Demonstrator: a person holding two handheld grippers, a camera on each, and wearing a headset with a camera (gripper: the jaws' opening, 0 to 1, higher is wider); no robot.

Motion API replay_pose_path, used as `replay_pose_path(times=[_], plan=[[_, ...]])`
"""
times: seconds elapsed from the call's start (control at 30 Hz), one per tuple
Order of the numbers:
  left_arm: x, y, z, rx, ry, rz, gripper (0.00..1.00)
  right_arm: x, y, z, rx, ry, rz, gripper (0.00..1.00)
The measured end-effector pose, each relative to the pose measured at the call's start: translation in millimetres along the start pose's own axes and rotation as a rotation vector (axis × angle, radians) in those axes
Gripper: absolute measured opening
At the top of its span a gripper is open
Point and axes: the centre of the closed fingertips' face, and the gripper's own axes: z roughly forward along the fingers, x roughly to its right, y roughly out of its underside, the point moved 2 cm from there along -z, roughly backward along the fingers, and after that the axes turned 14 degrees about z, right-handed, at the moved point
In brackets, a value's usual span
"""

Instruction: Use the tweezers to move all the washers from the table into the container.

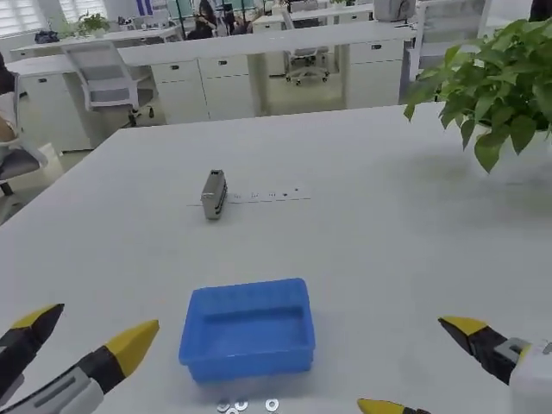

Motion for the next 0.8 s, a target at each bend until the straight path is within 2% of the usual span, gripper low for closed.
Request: replay_pose_path(times=[0.2,0.3,0.43,0.5,0.6,0.7,0.73,0.77,0.8], plan=[[1.5,1.5,0.5,-0.012,0.01,-0.005,0.79,6.1,0.0,-1.7,0.005,0.016,0.029,0.67],[4.1,-0.2,0.5,0.0,0.036,-0.038,0.79,8.1,0.6,-1.4,0.0,0.025,0.037,0.67],[3.6,-0.6,-1.4,0.009,0.069,-0.076,0.79,14.1,2.4,-3.3,-0.003,0.034,0.105,0.64],[4.9,0.3,-1.6,0.005,0.101,-0.087,0.78,17.4,4.5,-3.9,-0.012,0.04,0.13,0.64],[10.2,10.9,-3.1,-0.073,0.17,-0.104,0.75,18.8,8.6,-3.6,-0.043,0.055,0.157,0.62],[17.6,19.1,-2.2,-0.128,0.25,-0.104,0.68,17.7,14.2,-2.9,-0.095,0.061,0.162,0.59],[21.5,23.8,-2.5,-0.158,0.305,-0.063,0.64,15.9,16.5,-2.7,-0.124,0.061,0.155,0.56],[23.8,27.3,-1.7,-0.174,0.341,-0.022,0.61,14.1,17.7,-2.5,-0.145,0.055,0.144,0.54],[26.0,32.9,-2.5,-0.206,0.38,0.009,0.56,10.6,17.9,-1.7,-0.17,0.049,0.131,0.51]])
